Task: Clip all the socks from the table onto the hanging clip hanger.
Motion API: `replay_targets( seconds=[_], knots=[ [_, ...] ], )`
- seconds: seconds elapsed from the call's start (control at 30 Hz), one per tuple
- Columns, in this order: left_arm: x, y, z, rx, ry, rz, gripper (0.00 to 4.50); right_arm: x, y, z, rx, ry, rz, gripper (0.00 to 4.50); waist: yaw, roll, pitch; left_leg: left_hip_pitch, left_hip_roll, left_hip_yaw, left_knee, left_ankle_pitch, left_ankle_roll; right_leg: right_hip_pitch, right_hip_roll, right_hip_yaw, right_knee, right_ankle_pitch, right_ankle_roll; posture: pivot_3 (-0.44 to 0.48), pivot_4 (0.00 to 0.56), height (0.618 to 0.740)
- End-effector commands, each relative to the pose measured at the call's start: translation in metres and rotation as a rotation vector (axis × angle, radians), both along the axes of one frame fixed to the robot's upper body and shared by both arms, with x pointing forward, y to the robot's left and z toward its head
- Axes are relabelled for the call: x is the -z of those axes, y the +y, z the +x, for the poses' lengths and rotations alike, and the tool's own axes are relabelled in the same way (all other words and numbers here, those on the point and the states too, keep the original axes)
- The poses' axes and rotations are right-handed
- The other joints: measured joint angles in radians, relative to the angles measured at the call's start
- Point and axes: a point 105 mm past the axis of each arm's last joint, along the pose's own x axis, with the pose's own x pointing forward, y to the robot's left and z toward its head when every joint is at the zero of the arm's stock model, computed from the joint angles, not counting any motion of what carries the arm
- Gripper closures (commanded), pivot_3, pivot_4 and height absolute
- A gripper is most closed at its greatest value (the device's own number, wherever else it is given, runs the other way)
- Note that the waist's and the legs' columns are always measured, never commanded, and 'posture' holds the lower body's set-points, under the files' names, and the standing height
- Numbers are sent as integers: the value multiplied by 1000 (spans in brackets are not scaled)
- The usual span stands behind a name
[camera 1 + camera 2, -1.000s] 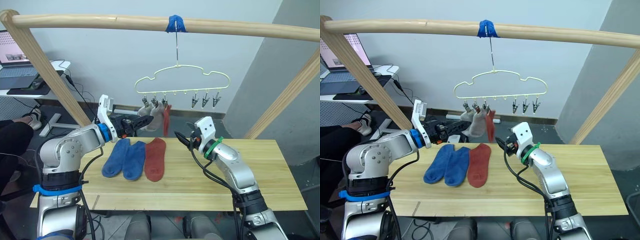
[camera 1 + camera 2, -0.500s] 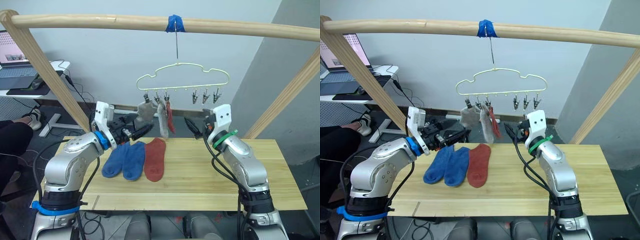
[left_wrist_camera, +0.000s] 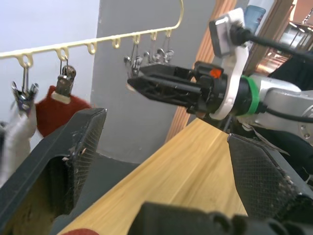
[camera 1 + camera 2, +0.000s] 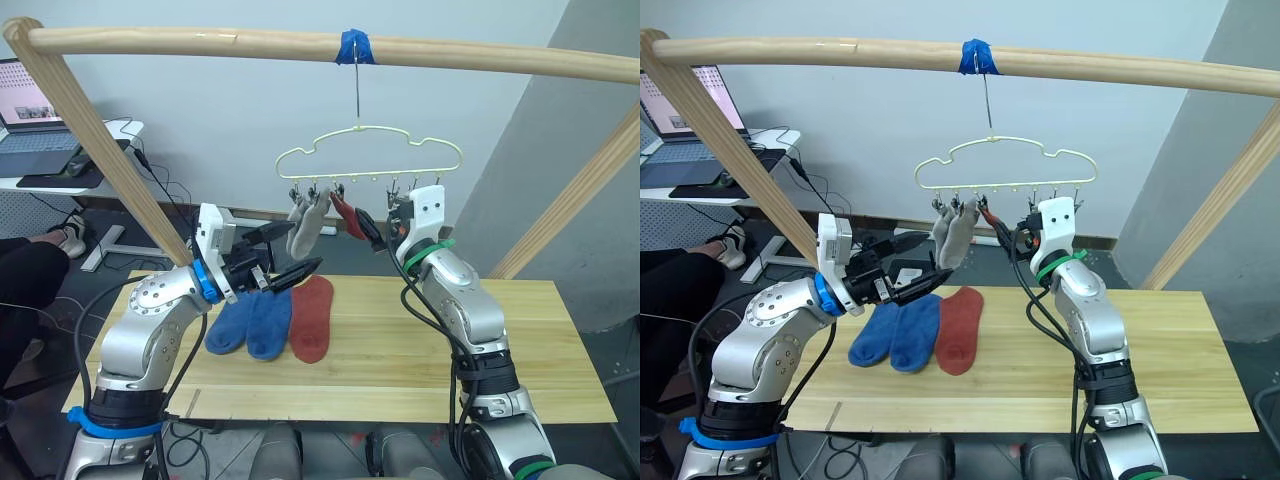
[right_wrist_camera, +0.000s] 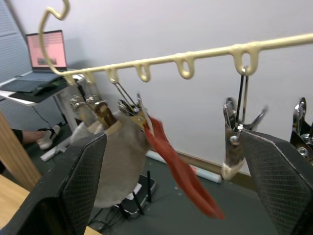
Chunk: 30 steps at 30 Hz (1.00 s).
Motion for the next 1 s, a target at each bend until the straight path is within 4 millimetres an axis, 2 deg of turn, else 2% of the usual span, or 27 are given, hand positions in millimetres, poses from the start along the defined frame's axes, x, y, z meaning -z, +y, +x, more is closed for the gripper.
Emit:
replay_targets(
  seconds=[0.03,0.33,0.6,1.0],
  knots=[
    [-16,1,-4,3,-73,-11,0,-16,-7,5,46,-52,15,28,1,0,0,0,0,0,0,0,0,0,0,0,0,0,0,50,105,740],
    [-17,1,-2,-12,-84,-20,0,-17,-7,7,55,-51,27,28,5,0,0,0,0,0,0,0,0,0,0,0,0,1,-1,53,106,740],
    [-20,-3,-8,25,-91,-41,0,-25,8,5,8,-82,38,28,5,0,0,0,0,0,-1,0,0,0,0,0,0,1,-2,44,107,740],
    [-26,-4,-10,19,-101,-81,0,-30,17,7,-5,-92,63,28,7,0,0,0,0,0,-1,0,0,0,0,0,0,1,-2,46,112,740]
  ],
)
